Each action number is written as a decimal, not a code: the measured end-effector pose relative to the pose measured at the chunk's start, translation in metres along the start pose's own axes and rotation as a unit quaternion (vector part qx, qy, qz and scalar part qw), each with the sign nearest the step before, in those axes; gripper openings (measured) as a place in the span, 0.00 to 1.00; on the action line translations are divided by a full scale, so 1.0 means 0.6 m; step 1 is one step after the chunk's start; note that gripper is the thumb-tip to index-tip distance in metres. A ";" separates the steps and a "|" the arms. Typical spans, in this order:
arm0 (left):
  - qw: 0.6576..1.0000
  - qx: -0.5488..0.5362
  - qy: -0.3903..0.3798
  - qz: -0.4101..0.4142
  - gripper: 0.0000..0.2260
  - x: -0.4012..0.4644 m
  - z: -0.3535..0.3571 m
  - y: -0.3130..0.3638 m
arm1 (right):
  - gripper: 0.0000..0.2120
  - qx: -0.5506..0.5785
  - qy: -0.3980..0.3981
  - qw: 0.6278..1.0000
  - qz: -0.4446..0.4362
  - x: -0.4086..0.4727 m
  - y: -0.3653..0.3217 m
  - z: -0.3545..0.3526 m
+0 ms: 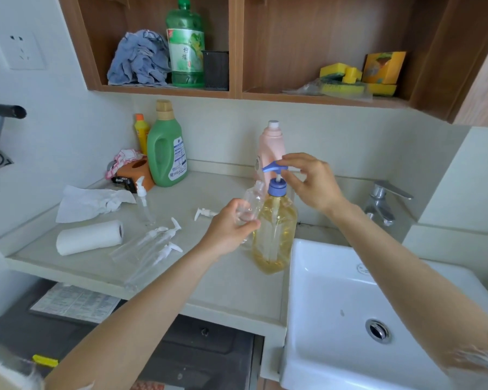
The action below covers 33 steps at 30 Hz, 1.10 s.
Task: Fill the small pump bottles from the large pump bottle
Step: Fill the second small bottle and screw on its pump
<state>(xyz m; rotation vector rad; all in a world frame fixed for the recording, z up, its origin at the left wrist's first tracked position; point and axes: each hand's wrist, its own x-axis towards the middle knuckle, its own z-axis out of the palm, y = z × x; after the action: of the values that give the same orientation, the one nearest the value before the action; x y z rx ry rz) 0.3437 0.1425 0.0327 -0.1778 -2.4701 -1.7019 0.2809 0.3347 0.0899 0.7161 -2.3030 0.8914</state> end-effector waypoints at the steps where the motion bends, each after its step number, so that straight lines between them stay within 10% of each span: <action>1: 1.000 0.008 0.001 0.007 0.17 0.004 0.001 -0.002 | 0.11 -0.003 0.000 1.000 -0.007 0.002 0.004 0.006; 33: 0.987 -0.108 0.083 0.083 0.16 0.021 0.026 -0.001 | 0.09 0.147 0.082 0.985 -0.035 0.018 0.027 0.058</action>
<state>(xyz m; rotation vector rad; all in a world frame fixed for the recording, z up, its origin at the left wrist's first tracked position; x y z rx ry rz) 0.3307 0.1569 0.0290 -0.2463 -2.0905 -1.8272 0.2523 0.3171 0.0685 0.8084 -2.0115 1.2259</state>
